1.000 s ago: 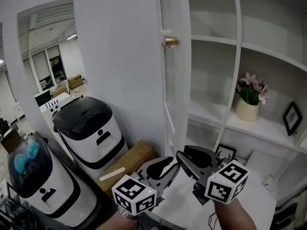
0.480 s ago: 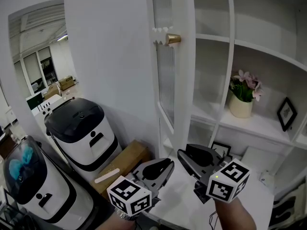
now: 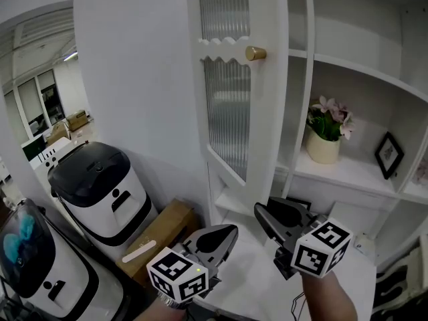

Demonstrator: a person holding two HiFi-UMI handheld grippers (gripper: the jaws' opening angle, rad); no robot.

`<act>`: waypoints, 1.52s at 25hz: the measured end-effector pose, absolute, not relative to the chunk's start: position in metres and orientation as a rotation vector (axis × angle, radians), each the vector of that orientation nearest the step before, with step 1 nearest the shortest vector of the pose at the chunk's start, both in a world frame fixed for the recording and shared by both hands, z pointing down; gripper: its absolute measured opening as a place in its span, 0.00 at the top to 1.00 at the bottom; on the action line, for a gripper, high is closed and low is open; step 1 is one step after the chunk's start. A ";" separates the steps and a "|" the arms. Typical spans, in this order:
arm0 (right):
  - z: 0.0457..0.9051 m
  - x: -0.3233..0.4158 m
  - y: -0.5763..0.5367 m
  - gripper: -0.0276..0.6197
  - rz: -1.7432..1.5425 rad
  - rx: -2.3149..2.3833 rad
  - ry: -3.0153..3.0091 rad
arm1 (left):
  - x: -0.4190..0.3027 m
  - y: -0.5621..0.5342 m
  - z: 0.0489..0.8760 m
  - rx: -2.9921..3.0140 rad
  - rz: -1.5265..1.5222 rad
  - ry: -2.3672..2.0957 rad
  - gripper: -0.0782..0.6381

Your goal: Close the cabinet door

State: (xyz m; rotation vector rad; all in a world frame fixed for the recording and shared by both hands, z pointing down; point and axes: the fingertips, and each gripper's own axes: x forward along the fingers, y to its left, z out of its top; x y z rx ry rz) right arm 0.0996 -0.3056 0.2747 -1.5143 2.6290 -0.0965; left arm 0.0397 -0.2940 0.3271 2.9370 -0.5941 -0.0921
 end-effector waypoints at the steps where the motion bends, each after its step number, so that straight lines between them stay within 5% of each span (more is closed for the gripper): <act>1: 0.275 0.103 -0.307 0.85 -0.097 -1.526 2.621 | 0.042 -0.295 0.328 2.937 -0.091 -0.585 0.88; 38: 0.278 0.189 -0.351 0.80 0.030 -2.006 2.327 | 0.059 -0.344 0.346 2.931 -0.053 -0.347 0.88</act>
